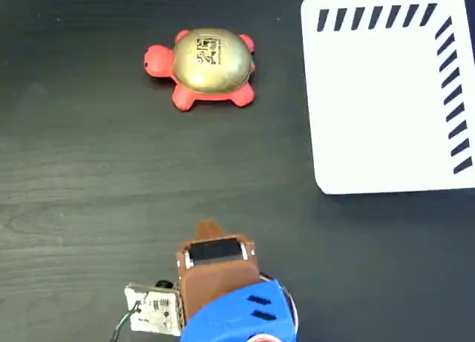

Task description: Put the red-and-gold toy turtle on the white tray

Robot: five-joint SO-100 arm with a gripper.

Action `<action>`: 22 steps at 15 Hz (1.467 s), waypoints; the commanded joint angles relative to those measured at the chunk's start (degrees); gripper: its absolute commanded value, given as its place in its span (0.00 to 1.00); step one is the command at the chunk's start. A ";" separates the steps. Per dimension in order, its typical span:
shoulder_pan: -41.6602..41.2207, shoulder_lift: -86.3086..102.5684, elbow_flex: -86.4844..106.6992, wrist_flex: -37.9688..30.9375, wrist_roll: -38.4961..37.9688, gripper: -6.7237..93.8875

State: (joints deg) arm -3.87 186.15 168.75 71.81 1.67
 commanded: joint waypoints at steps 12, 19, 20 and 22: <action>-0.62 0.00 -1.14 0.44 0.35 0.06; -2.90 0.00 -1.14 0.35 -1.67 0.06; -3.25 -0.09 -1.14 0.18 -2.11 0.06; -2.90 -13.27 -5.19 -5.63 -0.53 0.06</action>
State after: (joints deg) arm -6.68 181.93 168.57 69.70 0.26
